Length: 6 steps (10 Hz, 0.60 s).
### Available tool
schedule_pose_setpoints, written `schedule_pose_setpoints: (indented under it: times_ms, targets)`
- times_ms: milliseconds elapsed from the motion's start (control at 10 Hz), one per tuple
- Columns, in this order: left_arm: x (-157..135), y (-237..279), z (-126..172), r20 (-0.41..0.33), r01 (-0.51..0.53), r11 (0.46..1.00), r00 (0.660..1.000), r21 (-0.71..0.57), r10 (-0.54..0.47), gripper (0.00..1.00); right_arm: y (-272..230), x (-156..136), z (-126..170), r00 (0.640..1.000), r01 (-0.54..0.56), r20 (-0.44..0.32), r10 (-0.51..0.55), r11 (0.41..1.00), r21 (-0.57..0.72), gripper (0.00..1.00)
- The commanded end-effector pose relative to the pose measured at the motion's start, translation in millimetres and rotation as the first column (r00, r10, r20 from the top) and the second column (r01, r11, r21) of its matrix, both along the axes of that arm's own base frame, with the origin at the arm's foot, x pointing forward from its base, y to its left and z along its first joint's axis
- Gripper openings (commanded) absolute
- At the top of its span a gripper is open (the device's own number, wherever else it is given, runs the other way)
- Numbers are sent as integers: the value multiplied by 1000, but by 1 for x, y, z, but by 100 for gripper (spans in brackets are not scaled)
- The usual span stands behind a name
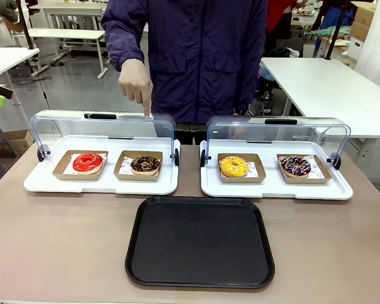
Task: Move the second donut from the left to the tray.
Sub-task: Pick up the Paper togo box containing the Donut indicated by the person and place it on the Handle tray.
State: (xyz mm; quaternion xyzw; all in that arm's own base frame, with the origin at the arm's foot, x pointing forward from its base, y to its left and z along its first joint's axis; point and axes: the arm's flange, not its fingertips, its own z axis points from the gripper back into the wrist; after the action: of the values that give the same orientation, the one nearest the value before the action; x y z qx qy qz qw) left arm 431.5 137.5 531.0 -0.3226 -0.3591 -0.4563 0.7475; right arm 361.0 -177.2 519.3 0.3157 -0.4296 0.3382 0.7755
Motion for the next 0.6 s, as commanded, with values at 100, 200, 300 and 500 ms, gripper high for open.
schedule_pose_setpoints:
  times_ms: [100,200,300,500]
  targets:
    - [0,0,2,10,8,1000,1000,-15,-8,100,0,4,1,999,-6,37,5,1000,13,100]
    - [0,0,2,10,8,1000,1000,-15,-8,100,0,4,1,999,-6,37,5,1000,13,100]
    - [0,0,2,10,8,1000,1000,-15,-8,100,0,4,1,999,-6,37,5,1000,13,100]
    - [0,0,2,10,8,1000,1000,-15,-8,100,0,4,1,999,-6,37,5,1000,13,100]
